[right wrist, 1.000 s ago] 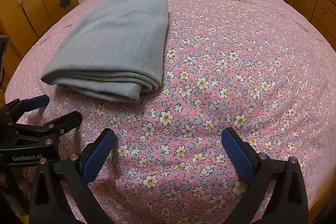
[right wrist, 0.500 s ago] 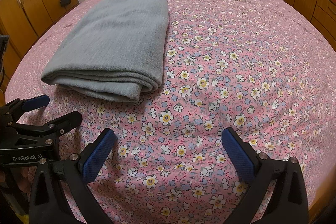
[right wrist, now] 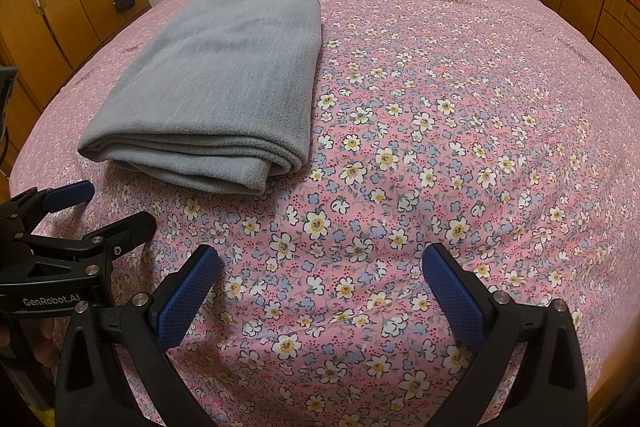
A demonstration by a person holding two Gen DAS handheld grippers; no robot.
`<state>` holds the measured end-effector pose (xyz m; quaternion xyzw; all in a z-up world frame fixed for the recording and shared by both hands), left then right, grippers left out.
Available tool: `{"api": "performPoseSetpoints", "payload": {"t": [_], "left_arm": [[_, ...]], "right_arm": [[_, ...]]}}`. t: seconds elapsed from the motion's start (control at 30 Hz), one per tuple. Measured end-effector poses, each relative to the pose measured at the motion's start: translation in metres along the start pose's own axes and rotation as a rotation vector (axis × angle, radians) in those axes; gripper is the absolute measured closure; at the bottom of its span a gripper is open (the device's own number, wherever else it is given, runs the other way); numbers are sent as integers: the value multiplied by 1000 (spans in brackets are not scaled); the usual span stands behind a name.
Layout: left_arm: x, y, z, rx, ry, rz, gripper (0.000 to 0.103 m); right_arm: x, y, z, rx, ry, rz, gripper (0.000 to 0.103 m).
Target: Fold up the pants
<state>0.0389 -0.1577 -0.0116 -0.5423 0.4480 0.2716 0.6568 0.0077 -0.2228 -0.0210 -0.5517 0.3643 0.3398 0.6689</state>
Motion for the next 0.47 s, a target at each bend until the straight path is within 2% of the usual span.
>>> {"api": "performPoseSetpoints", "payload": {"t": [0.47], "left_arm": [[-1, 0, 0, 0, 1, 1, 0]], "right_arm": [[0, 0, 0, 0, 0, 0, 4]]}}
Point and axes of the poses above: each gripper's, at about its wrist camera, not at the fingertips, and x roughly the way its jaws point, z to its left, y to its underside, the point moved 4 cm from there along x, roughly the way its jaws point
